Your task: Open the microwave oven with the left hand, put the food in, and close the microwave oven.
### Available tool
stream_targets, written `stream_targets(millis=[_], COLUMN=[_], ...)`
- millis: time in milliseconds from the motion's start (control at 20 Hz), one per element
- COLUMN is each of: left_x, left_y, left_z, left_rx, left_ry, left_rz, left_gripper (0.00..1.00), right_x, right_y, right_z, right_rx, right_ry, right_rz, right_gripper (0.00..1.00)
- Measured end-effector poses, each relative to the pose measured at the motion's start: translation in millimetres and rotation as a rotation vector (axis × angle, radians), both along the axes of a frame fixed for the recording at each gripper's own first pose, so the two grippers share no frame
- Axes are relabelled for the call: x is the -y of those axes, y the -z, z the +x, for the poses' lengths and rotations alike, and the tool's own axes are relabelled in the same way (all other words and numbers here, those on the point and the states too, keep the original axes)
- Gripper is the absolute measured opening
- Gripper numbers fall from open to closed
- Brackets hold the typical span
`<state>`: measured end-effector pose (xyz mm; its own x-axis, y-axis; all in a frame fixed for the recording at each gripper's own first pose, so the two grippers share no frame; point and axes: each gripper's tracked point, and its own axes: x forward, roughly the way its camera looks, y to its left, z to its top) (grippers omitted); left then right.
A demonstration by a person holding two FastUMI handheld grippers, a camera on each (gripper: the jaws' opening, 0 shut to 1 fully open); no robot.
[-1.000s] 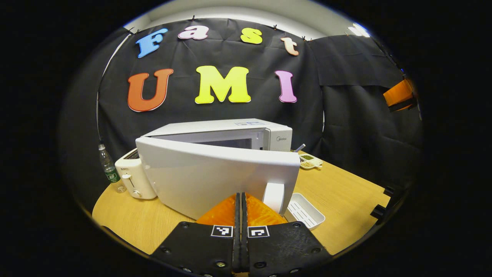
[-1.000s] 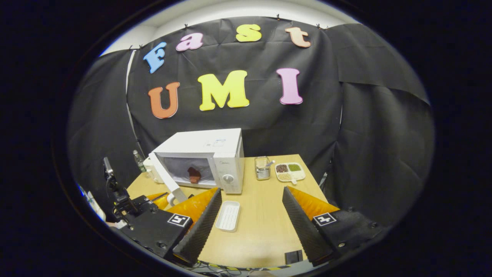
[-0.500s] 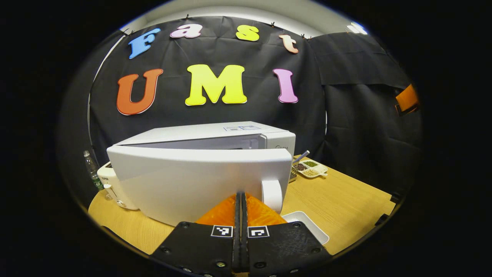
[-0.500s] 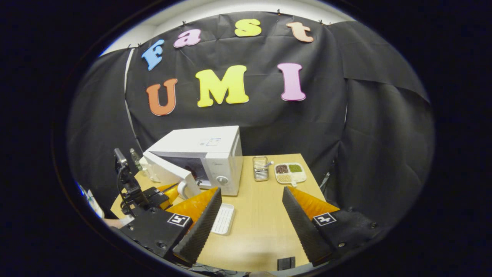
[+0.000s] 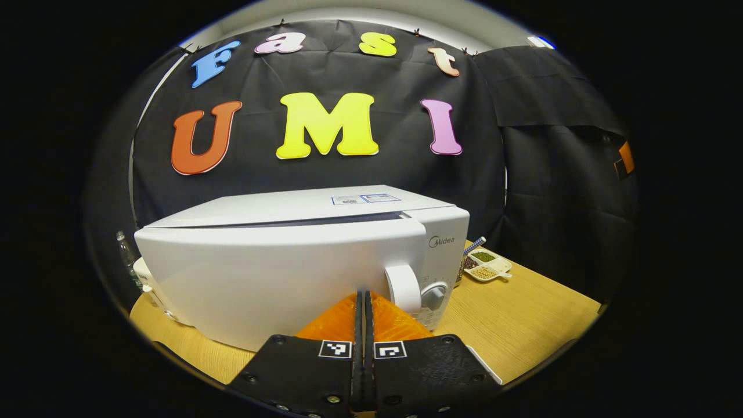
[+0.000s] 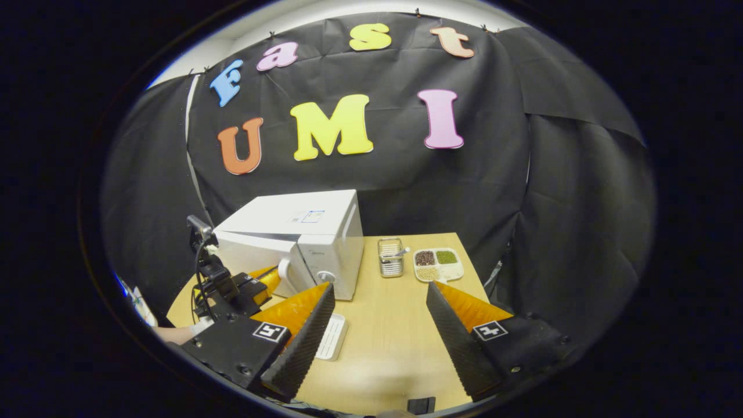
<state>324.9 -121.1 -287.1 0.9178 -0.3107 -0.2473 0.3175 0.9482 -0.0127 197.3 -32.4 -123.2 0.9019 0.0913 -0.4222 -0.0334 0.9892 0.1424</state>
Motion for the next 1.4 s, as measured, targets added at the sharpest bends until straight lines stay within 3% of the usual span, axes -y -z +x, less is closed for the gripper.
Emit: stream_targets(millis=[750,1000,1250,1350,1400], left_x=[2,-5,-27,-31,-34], left_y=[-1,-7,-18,-22,-26], left_z=[21,3,-29,-46,-53], left_rx=[0.008,-0.004,-0.002,-0.005,0.009], left_ry=[-0.065,-0.084,-0.126,-0.136,-0.146], left_rz=[0.029,0.027,0.09,0.106,0.118], left_gripper=[0.01,0.0,0.02,0.97,0.96], right_x=[1,7,16,20,20], right_y=[3,-1,-1,1,-1], right_z=[8,3,-8,-15,-20], right_rx=[-0.016,-0.001,0.03,0.04,0.048], right_ry=[-0.029,-0.024,-0.009,0.011,0.029], right_rz=[0.018,0.001,-0.025,-0.023,-0.006], right_gripper=[1.0,1.0,1.0,1.0,0.91])
